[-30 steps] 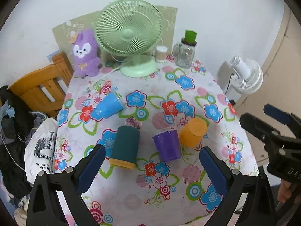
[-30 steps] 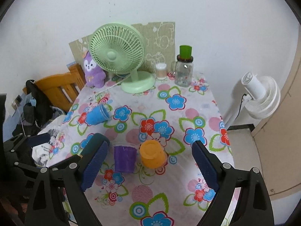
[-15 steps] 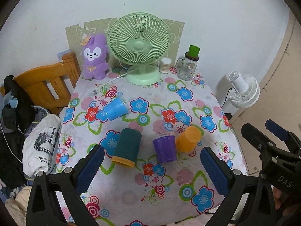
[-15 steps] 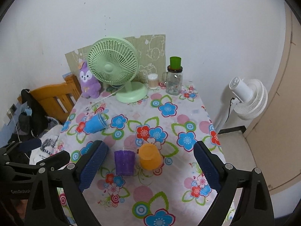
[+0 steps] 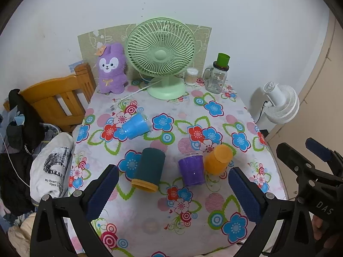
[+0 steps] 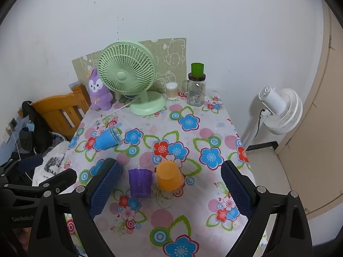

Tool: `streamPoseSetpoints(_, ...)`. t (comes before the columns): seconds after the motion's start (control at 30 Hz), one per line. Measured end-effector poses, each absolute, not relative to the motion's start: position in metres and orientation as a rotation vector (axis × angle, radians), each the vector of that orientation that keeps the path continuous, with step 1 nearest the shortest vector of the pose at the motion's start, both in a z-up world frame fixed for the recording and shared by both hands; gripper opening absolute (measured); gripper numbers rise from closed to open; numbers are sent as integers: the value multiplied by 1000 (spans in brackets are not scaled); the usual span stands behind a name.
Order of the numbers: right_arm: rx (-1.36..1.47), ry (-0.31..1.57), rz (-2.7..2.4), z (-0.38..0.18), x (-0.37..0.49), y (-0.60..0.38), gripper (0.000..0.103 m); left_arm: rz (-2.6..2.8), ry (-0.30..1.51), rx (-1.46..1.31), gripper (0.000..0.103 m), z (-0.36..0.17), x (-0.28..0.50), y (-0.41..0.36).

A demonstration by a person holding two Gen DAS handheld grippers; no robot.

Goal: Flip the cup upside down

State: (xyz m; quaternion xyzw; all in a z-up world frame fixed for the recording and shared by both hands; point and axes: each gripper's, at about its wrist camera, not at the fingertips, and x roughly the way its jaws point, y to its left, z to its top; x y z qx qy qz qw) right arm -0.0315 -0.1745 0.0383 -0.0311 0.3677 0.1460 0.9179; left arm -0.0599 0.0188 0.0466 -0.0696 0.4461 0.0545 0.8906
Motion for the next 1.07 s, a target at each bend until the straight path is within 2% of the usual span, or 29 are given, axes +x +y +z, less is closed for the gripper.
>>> streamPoseSetpoints(1.07,-78,801,323,25,-25,-170,96,148,955,-155,103,37,-58,19)
